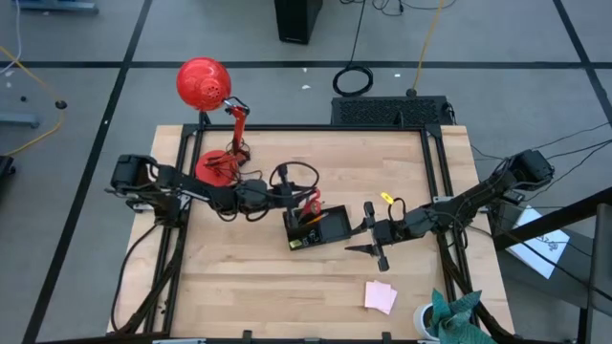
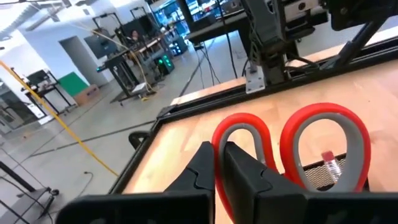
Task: Pick and place office supplies into organizer
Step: Put the scissors into the desk organizer
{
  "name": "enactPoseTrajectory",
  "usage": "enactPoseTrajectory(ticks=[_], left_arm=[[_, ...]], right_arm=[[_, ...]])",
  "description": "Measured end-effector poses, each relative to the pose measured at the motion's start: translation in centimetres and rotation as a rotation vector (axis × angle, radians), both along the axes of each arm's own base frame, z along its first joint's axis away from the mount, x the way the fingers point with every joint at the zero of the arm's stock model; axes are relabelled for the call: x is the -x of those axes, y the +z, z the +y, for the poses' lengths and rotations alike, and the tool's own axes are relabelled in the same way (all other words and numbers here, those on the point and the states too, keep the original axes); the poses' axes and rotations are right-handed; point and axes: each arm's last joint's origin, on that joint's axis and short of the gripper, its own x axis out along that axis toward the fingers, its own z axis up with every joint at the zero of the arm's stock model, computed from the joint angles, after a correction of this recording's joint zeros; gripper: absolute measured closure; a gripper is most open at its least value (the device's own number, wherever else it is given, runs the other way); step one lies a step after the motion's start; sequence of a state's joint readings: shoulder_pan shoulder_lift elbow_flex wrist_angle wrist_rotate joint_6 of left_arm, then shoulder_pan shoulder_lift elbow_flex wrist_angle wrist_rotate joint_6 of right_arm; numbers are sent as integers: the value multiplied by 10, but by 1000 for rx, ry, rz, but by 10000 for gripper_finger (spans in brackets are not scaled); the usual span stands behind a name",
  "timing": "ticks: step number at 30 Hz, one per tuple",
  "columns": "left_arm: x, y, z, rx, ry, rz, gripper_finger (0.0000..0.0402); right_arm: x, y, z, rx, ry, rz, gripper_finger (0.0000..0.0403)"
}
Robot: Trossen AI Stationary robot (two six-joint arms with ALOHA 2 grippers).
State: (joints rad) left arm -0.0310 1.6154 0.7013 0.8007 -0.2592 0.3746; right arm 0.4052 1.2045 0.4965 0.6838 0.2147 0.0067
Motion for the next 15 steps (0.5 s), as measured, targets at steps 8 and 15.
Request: enactPoseTrajectory(ticks=[8, 15], left_arm=[[2, -10, -9, -45, -38, 103, 395], [3, -14, -10, -29, -30, 144, 377]], right_arm=[[0, 0, 0, 0, -1, 0, 264], [0, 0, 0, 0, -1, 0, 264]])
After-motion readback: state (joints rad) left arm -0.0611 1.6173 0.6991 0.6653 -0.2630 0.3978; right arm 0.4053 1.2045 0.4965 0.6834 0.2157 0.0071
